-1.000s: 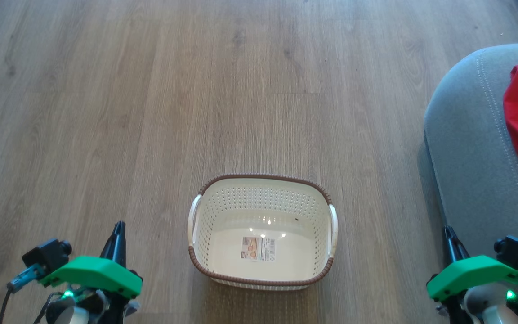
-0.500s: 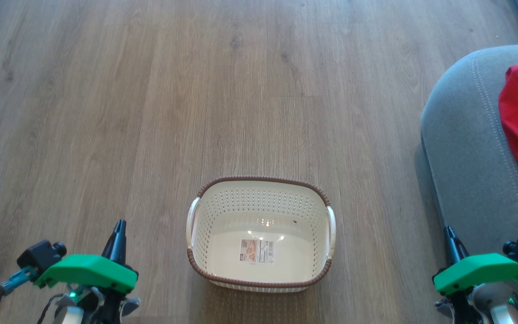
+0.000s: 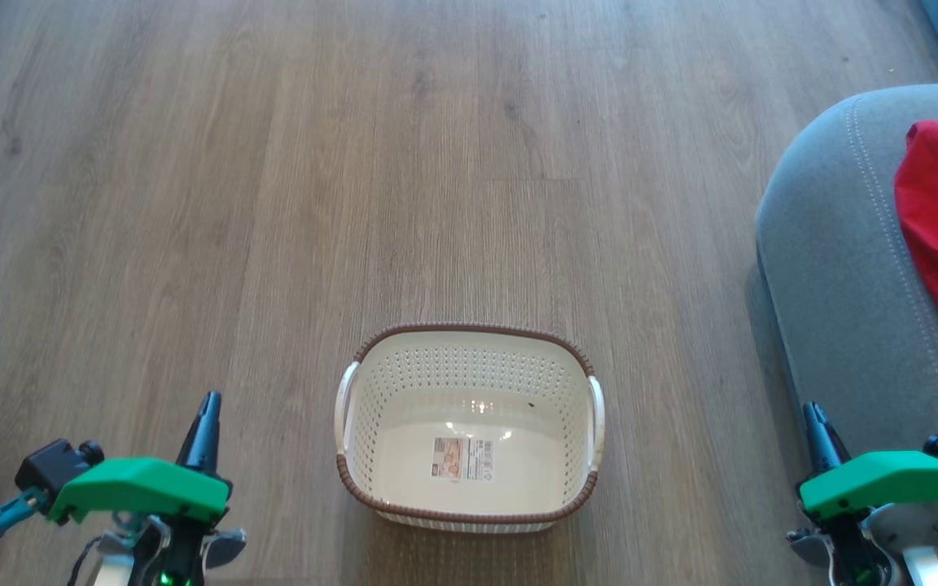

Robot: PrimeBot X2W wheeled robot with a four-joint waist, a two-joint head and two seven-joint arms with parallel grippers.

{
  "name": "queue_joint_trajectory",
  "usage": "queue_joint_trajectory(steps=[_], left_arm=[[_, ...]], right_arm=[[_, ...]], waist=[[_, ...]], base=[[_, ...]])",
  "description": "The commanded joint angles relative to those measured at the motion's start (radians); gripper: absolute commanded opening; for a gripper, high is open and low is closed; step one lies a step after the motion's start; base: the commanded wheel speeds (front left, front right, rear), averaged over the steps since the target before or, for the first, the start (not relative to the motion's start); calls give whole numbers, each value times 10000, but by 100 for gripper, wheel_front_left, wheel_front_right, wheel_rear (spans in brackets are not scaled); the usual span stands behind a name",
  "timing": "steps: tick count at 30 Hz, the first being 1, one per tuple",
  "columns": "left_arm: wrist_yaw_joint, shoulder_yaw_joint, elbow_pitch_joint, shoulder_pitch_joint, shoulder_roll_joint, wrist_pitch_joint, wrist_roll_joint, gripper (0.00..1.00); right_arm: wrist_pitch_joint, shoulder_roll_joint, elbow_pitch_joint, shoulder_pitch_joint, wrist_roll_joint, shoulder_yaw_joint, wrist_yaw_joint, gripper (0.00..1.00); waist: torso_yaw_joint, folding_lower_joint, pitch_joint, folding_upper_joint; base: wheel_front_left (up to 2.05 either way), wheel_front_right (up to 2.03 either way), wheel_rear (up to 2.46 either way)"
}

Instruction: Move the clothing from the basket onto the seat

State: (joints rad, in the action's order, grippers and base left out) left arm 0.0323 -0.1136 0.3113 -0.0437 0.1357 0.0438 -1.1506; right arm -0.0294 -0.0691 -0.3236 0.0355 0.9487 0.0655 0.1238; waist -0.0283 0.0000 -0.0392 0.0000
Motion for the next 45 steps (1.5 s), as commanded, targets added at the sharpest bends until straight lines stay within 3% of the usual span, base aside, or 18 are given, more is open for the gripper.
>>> queue_joint_trajectory(steps=[1,45], left_arm=[[85,364,-351,-551,4,-46,-195,0],[838,1932,-609,-627,-686,-1297,-3897,0]], right_arm=[[45,-9,370,448,282,-35,41,0],[1205,157,720,680,5574,402,65,0]], waist=[[6,0,7,0],[238,0,303,0]], base=[[0,0,0],[0,0,0]])
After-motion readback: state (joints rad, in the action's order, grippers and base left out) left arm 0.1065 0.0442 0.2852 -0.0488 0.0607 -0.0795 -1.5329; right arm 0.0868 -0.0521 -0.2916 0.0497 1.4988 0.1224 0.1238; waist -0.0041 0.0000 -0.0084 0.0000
